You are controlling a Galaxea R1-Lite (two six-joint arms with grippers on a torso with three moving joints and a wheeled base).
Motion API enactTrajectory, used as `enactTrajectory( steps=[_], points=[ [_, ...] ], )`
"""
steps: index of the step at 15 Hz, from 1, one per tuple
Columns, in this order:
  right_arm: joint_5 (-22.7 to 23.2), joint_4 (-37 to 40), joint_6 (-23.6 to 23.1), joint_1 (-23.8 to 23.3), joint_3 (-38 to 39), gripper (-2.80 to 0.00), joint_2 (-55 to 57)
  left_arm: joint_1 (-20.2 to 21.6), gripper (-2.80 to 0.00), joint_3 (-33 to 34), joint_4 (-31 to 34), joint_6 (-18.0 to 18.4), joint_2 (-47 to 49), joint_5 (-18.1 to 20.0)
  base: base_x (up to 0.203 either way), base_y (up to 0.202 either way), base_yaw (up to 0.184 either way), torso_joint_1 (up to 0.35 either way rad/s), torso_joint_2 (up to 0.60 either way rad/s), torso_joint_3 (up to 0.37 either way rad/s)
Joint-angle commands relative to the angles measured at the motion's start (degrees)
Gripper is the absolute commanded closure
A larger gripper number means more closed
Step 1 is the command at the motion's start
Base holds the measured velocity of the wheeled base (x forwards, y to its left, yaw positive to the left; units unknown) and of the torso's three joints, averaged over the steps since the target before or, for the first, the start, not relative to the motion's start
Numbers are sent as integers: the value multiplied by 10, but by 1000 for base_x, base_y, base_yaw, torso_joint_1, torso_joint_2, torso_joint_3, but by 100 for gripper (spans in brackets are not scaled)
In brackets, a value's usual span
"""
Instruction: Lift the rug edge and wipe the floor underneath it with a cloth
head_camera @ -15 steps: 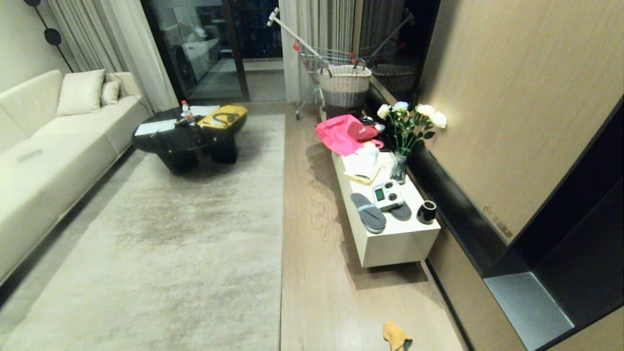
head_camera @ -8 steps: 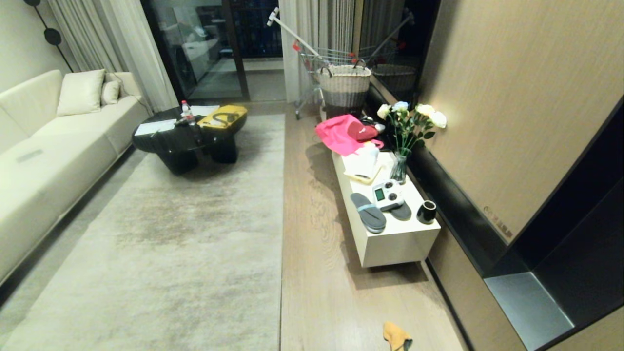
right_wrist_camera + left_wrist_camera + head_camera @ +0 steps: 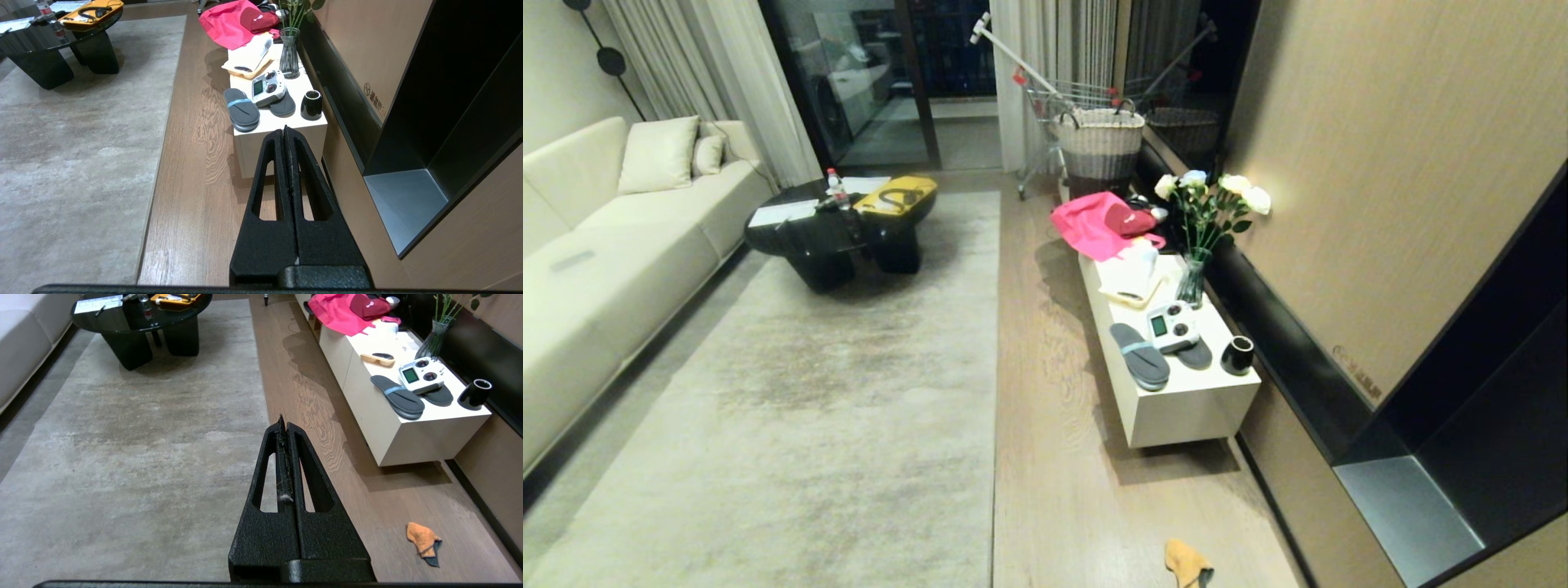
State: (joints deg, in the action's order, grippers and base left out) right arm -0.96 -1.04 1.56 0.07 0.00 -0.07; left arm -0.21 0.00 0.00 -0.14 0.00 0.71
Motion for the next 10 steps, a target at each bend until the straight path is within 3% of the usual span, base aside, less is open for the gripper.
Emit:
enactTrajectory(
  steps=[1, 10],
  points=[
    [0, 1, 0, 0, 0, 0, 1, 0, 0, 0, 0, 0, 0, 0, 0, 0, 0, 0, 0, 0],
    [-1, 1, -2, 0, 0, 0, 1, 0, 0, 0, 0, 0, 0, 0, 0, 0, 0, 0, 0, 0]
  ],
)
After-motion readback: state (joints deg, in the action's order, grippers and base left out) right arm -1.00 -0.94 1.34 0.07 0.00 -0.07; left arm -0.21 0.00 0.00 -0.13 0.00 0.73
